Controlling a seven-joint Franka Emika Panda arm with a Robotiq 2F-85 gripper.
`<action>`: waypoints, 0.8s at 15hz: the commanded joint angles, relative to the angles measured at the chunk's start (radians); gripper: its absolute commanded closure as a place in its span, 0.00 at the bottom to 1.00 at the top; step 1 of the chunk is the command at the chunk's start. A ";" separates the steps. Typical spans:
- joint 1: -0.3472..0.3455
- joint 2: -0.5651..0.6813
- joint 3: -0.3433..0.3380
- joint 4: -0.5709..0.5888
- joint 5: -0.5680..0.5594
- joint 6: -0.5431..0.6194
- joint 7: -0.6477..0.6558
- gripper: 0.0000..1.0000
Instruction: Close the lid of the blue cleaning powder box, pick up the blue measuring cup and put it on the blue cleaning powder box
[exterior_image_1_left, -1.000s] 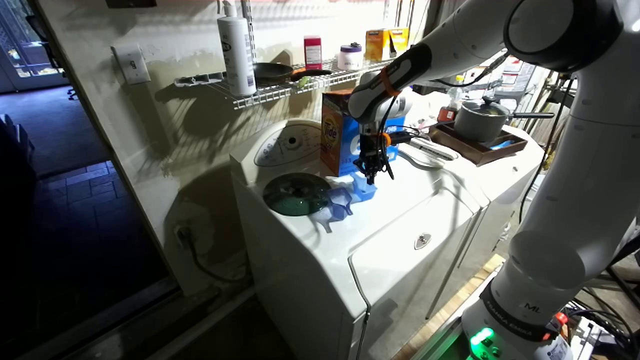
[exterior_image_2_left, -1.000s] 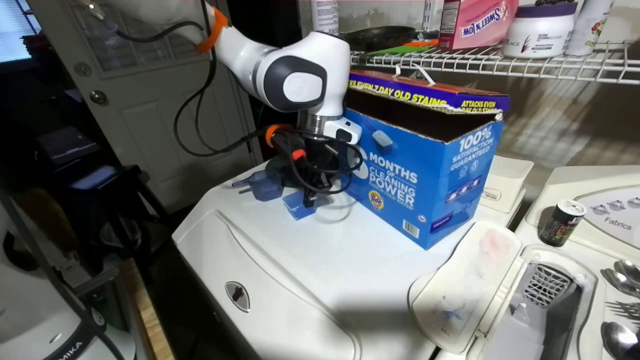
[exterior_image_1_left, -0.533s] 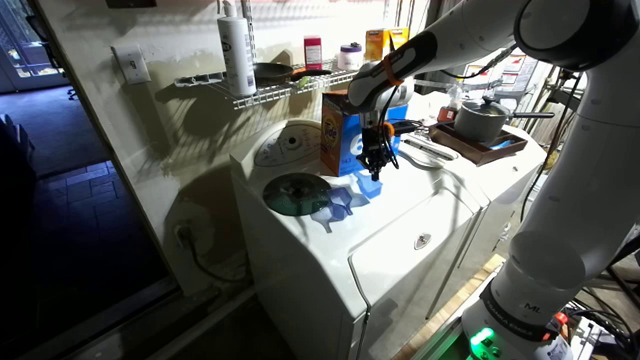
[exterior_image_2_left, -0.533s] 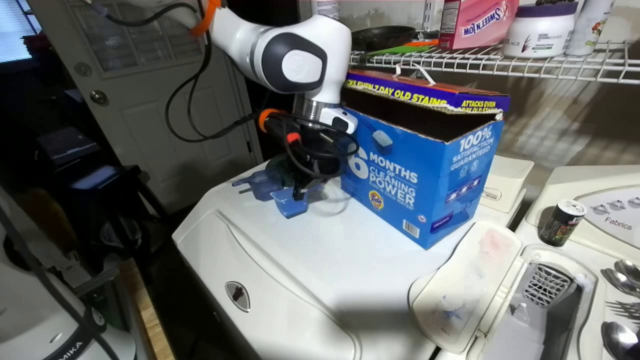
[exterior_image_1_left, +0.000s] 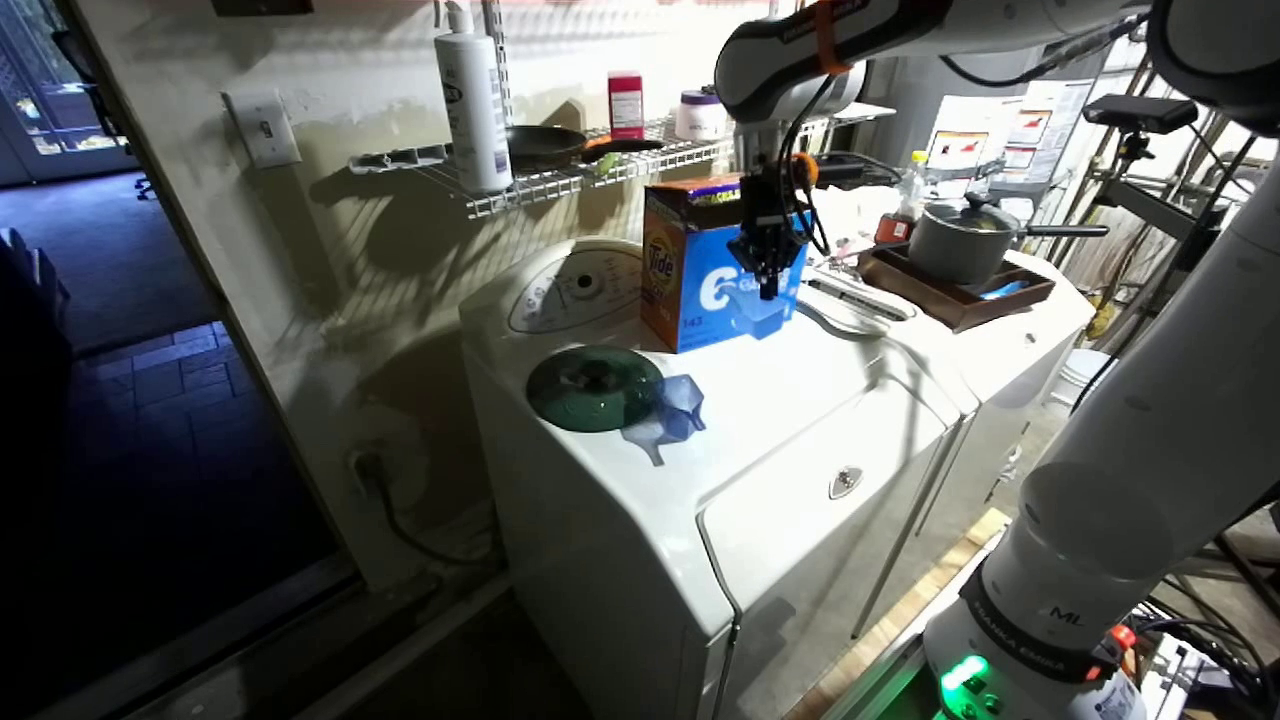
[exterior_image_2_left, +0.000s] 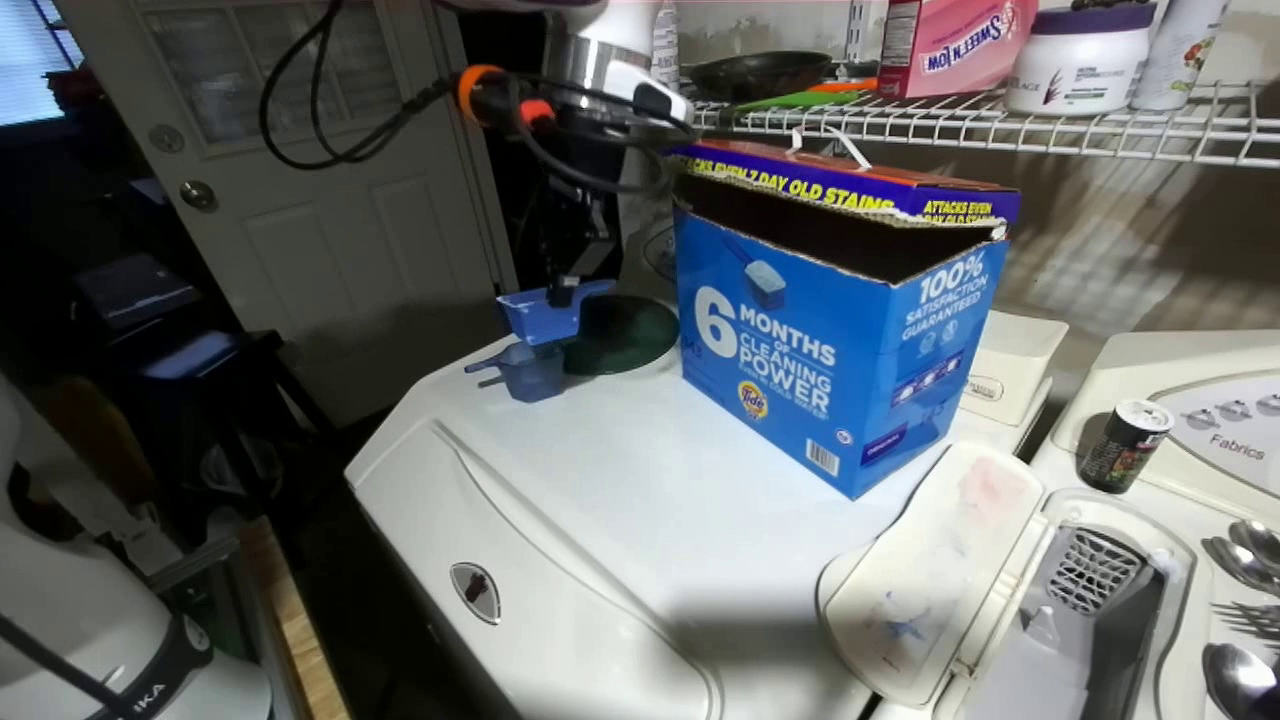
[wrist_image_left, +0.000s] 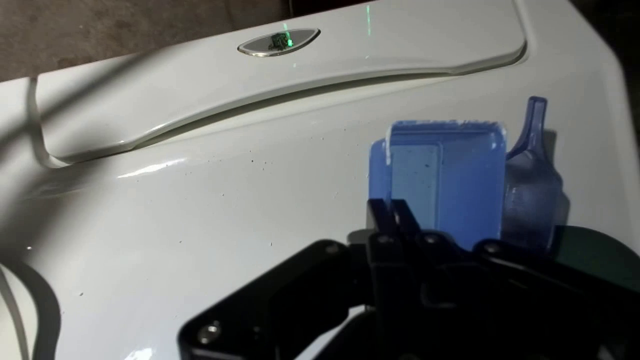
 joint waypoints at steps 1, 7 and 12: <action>0.009 -0.078 0.007 0.090 -0.010 -0.124 0.023 0.99; -0.002 -0.135 -0.003 0.290 0.026 -0.230 0.042 0.99; -0.023 -0.107 -0.044 0.415 0.136 -0.166 0.138 0.99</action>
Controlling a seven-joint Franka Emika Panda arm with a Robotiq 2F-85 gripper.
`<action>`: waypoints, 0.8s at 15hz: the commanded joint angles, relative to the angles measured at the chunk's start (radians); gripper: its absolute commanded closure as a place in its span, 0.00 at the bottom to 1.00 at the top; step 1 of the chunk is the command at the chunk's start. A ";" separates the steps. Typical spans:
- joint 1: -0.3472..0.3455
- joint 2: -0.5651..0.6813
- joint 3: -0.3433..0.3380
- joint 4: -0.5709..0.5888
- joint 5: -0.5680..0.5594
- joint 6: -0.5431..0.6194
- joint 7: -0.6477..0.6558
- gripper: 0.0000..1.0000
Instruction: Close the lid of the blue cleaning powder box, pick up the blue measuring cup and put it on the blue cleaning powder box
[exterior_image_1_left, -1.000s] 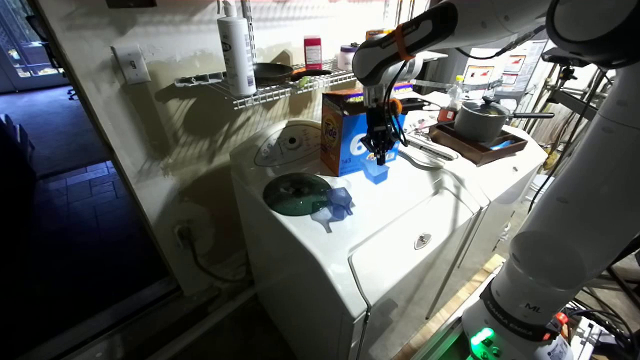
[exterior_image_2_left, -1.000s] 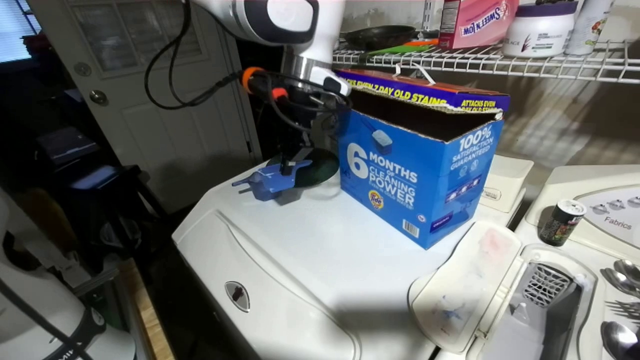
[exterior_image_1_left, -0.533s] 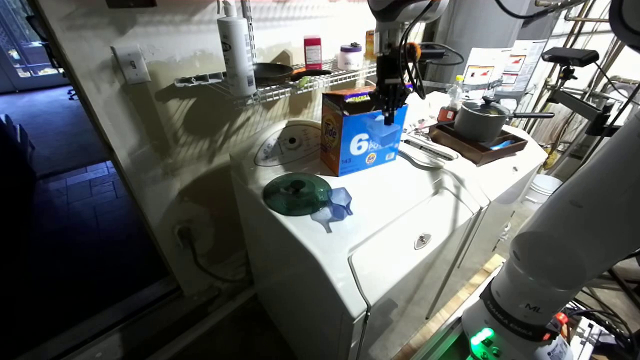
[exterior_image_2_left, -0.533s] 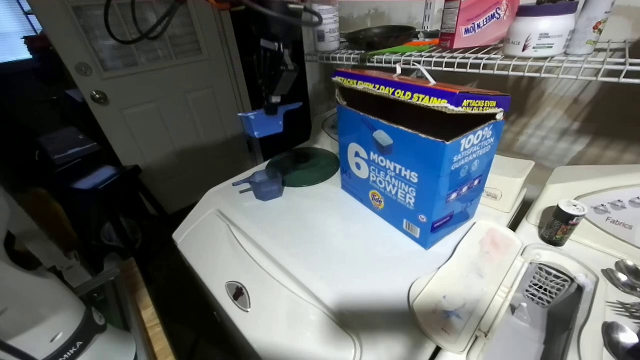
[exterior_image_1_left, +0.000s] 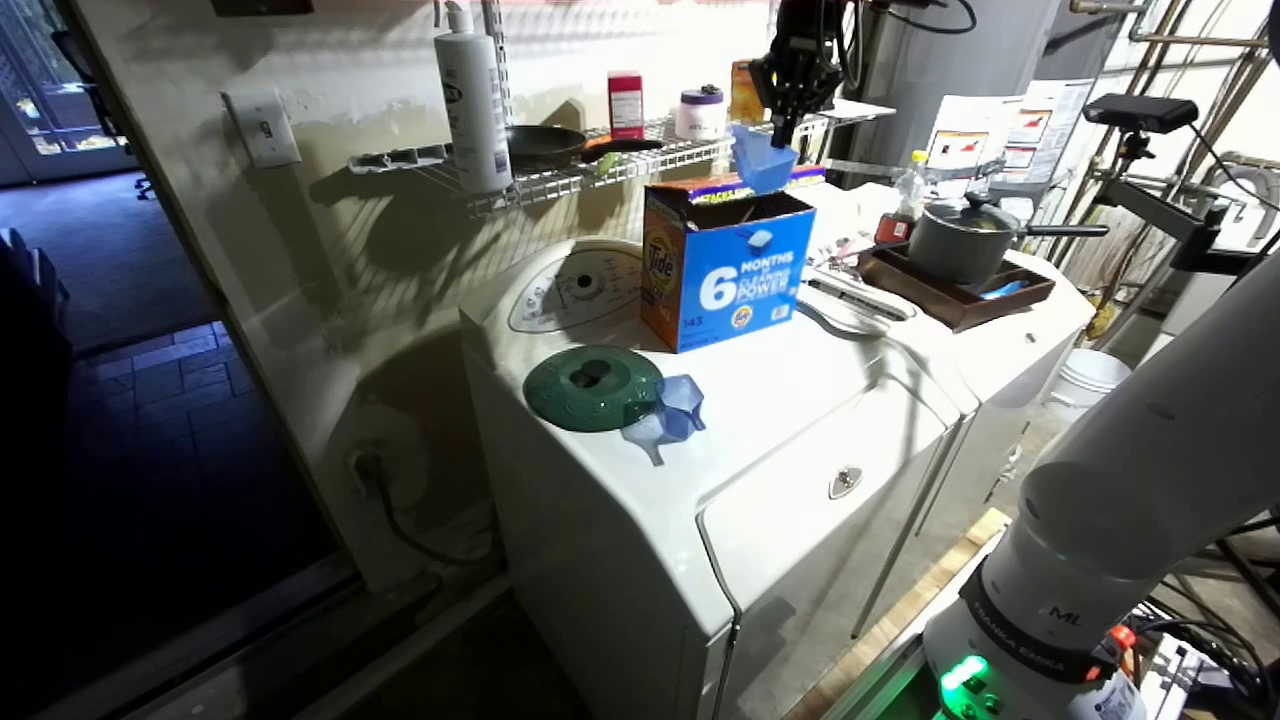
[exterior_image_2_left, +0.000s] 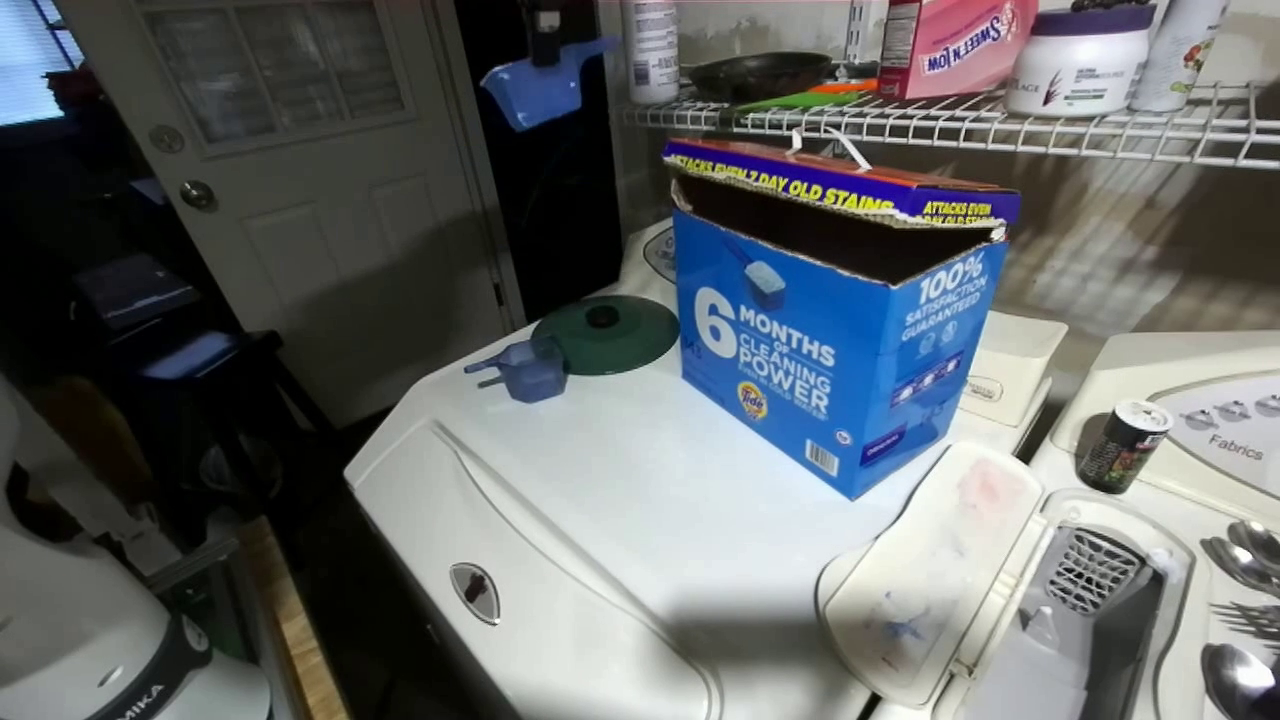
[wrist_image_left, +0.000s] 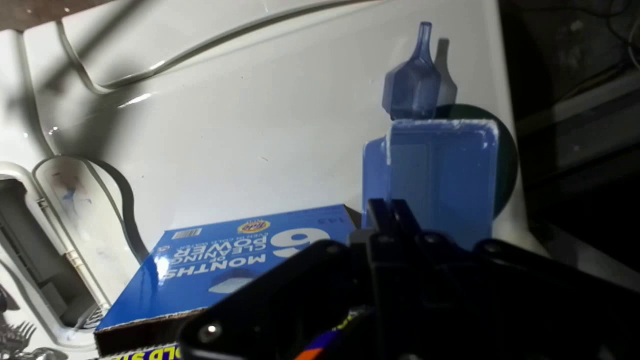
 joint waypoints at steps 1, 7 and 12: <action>-0.023 0.047 -0.032 0.097 0.112 0.041 0.077 0.99; -0.052 0.125 -0.081 0.151 0.256 0.177 0.167 0.99; -0.078 0.221 -0.104 0.200 0.333 0.264 0.282 0.99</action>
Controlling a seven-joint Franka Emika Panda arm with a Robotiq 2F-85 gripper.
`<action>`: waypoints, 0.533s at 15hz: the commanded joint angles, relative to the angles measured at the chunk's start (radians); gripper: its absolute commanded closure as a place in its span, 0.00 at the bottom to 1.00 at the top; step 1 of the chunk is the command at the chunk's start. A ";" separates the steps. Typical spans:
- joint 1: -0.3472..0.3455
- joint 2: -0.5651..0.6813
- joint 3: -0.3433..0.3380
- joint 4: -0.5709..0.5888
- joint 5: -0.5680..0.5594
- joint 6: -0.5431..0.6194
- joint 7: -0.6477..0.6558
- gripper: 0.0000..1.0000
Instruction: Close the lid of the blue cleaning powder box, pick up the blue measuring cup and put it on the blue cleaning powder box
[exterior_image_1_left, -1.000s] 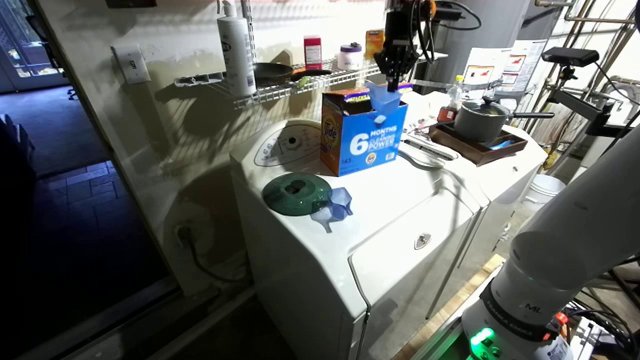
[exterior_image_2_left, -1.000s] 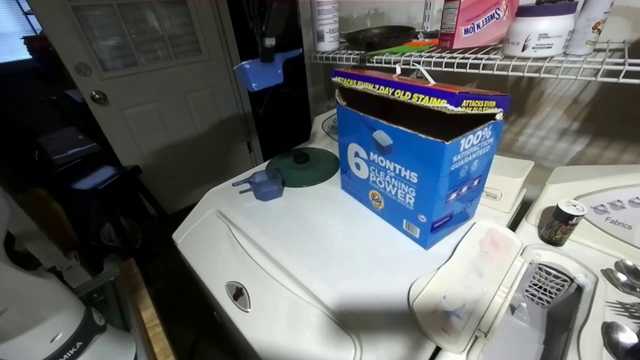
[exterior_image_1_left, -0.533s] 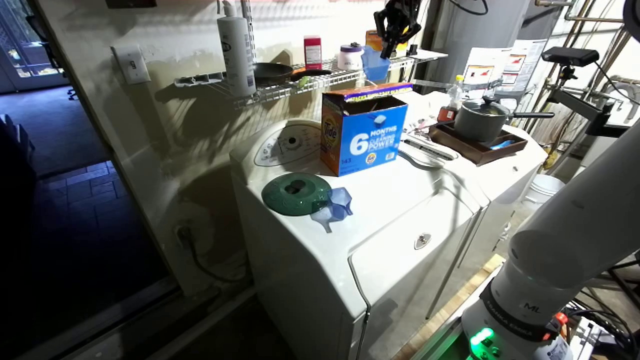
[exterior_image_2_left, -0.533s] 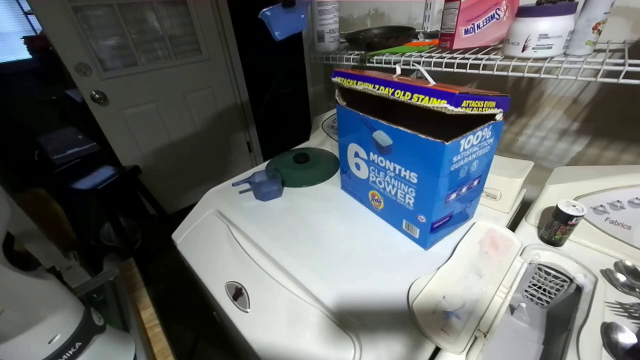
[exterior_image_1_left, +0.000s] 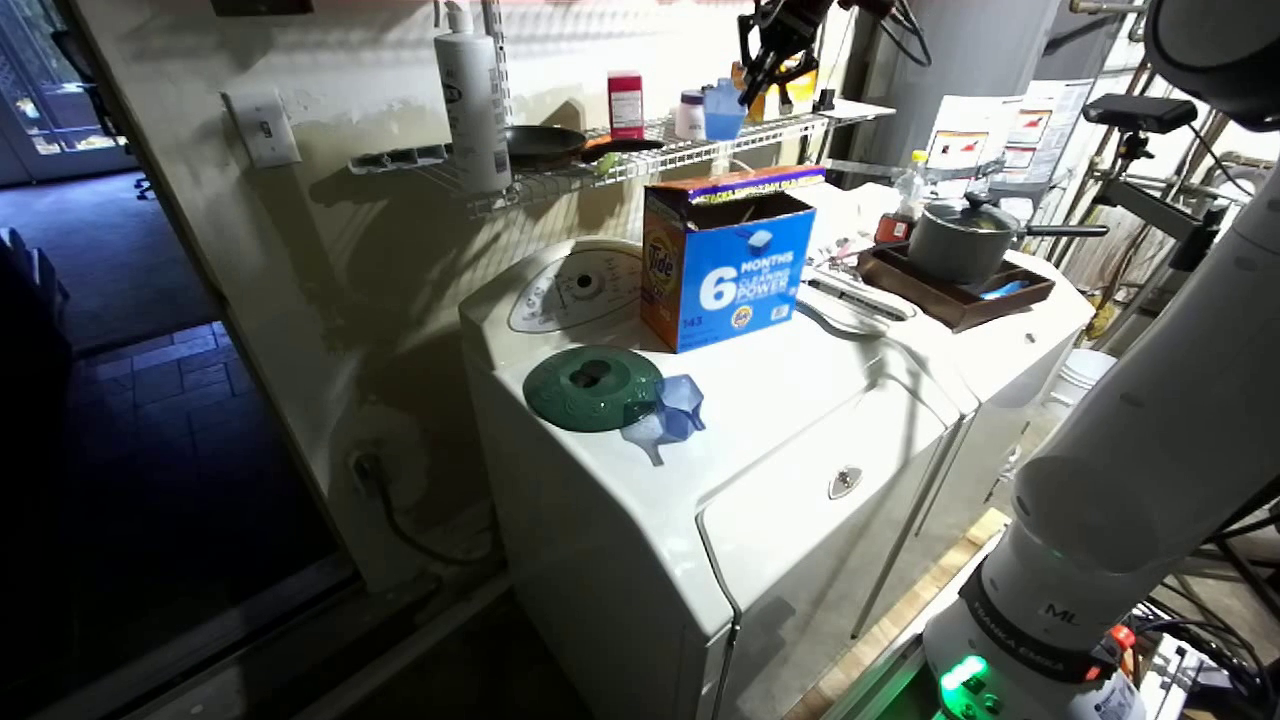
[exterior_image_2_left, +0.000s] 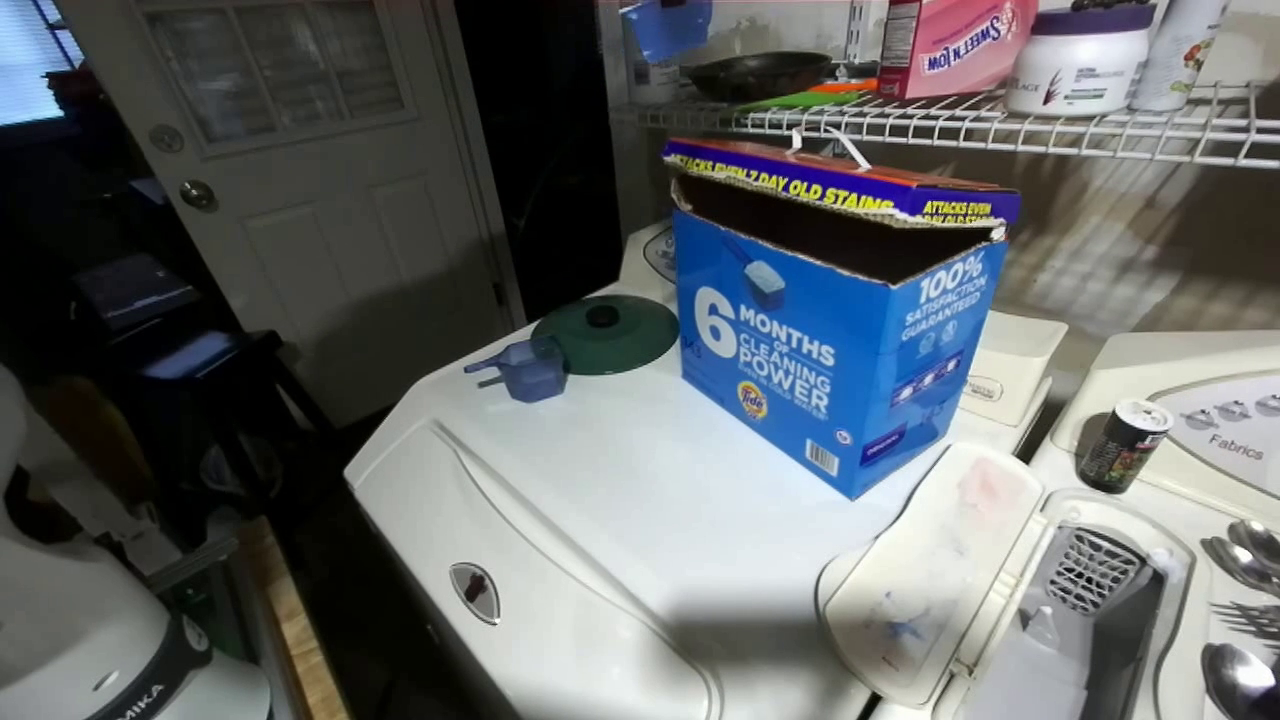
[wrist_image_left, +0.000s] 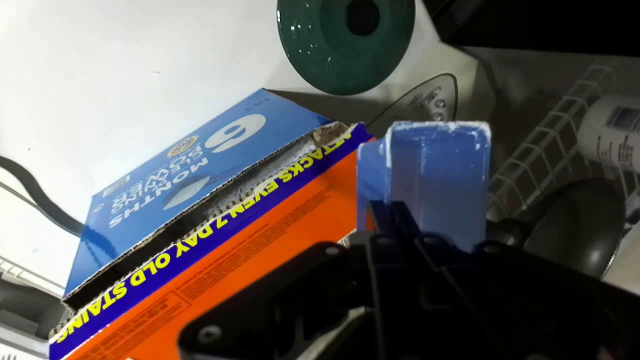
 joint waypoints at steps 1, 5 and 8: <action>-0.023 0.095 -0.009 0.083 0.067 0.033 0.109 0.99; -0.033 0.162 -0.012 0.128 0.065 0.058 0.256 0.99; -0.039 0.197 -0.014 0.158 0.051 0.044 0.377 0.99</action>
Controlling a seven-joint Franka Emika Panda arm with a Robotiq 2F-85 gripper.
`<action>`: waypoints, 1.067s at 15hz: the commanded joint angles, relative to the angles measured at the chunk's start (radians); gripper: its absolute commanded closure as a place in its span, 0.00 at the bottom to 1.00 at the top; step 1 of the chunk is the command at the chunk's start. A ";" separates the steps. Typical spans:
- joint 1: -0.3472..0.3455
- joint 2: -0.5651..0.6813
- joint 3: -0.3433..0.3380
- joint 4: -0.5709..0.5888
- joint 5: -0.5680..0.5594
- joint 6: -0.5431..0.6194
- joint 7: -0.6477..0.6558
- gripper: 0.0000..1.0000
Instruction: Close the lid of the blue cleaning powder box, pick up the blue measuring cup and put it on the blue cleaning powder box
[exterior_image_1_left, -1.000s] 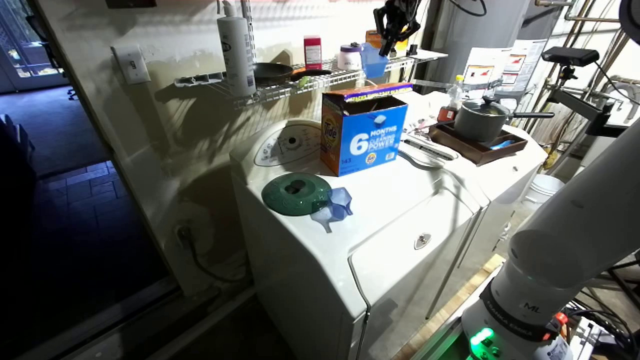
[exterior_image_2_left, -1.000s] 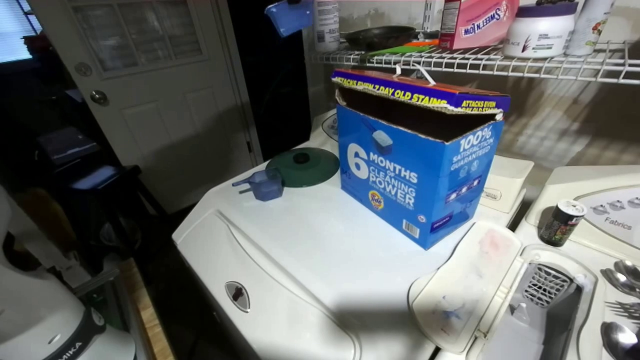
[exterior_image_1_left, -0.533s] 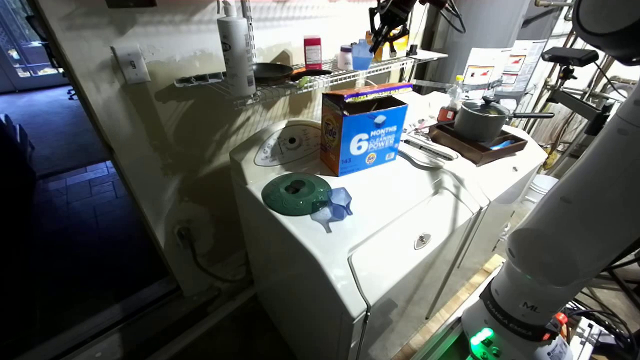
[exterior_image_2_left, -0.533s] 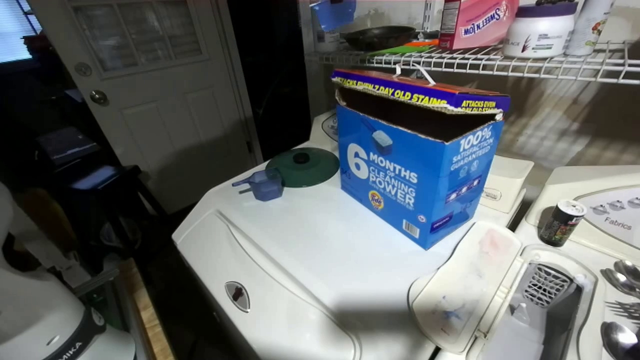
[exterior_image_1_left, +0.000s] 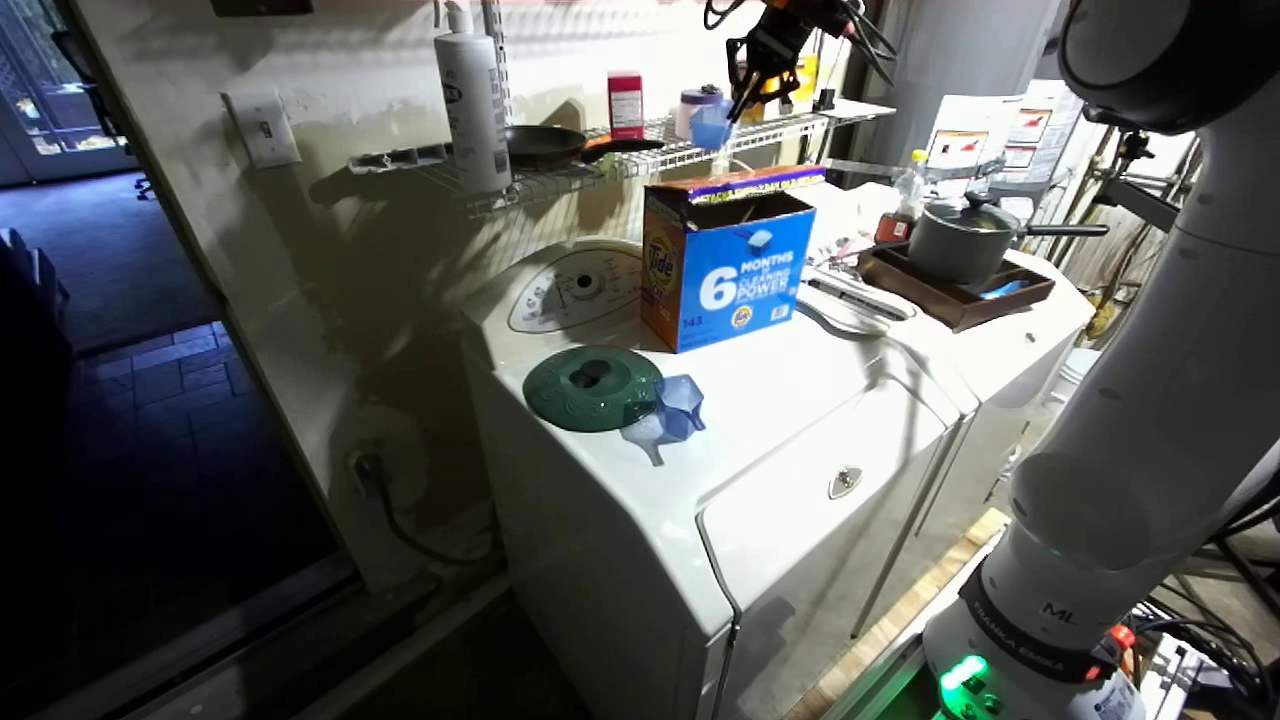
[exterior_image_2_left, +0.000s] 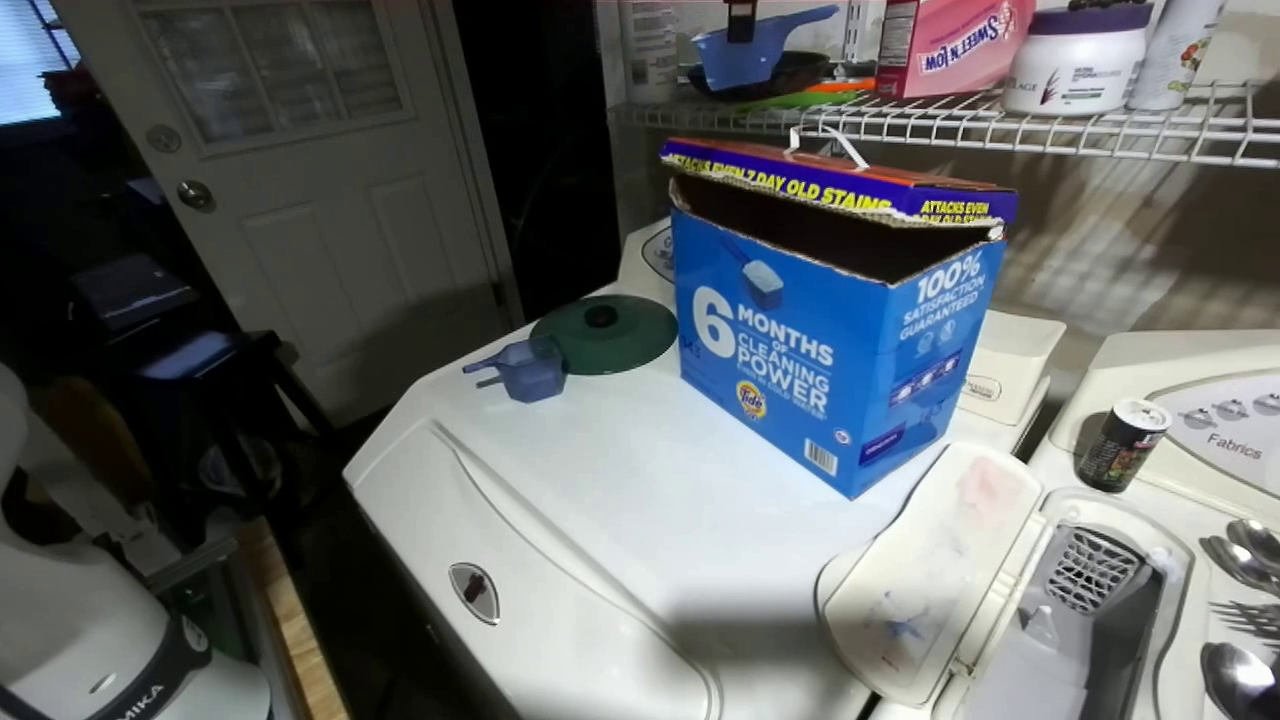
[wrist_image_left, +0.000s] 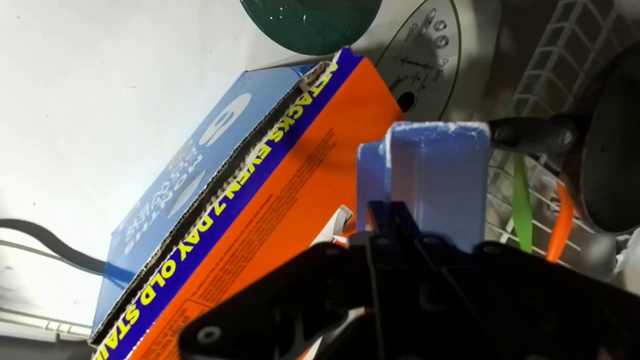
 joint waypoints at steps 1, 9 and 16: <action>-0.014 0.062 -0.003 0.076 0.013 -0.035 0.151 0.99; -0.018 0.061 -0.007 0.044 -0.028 -0.034 0.375 0.99; -0.026 0.053 -0.027 0.029 -0.097 -0.111 0.480 0.99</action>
